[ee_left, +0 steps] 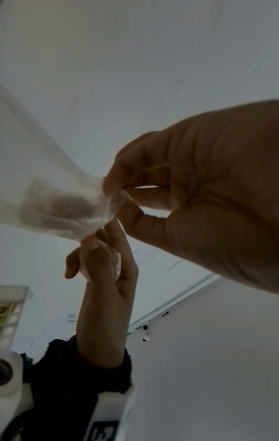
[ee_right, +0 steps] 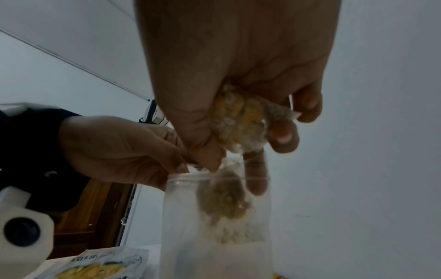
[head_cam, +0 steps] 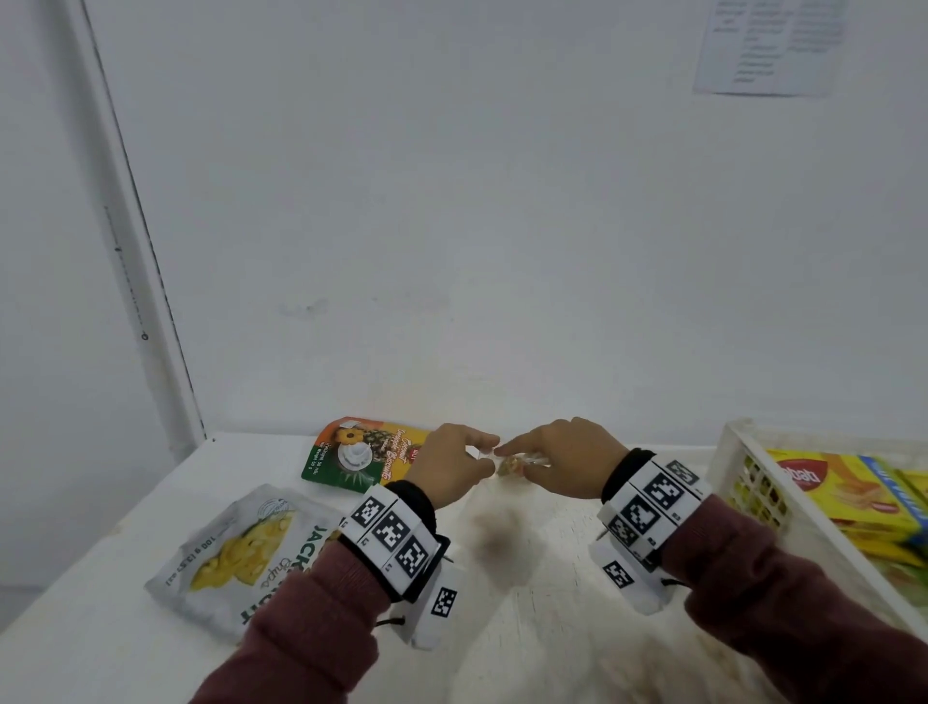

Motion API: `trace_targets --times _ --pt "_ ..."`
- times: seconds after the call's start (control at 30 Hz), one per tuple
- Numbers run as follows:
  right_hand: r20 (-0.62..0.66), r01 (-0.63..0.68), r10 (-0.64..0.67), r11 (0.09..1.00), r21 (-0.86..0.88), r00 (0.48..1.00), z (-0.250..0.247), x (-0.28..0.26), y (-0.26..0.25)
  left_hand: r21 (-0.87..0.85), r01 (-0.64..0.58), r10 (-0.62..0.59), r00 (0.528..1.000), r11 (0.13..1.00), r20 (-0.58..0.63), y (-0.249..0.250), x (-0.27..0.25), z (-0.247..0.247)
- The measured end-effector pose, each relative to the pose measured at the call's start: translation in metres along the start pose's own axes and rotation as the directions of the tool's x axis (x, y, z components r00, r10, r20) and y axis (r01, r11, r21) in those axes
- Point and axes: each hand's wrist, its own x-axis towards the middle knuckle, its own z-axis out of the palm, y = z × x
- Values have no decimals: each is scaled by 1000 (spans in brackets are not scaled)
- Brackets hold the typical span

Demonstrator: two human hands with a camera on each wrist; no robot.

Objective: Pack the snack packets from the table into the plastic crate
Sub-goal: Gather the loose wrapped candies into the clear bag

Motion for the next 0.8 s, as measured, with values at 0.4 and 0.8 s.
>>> trace_targets --times 0.4,0.8 --pt "-222 55 134 732 679 966 -7 0 -8 21 -3 2 1000 1000 14 2 0 0" --pt "-198 84 37 817 570 979 8 2 -5 -19 4 -4 1000 1000 8 6 -3 -2"
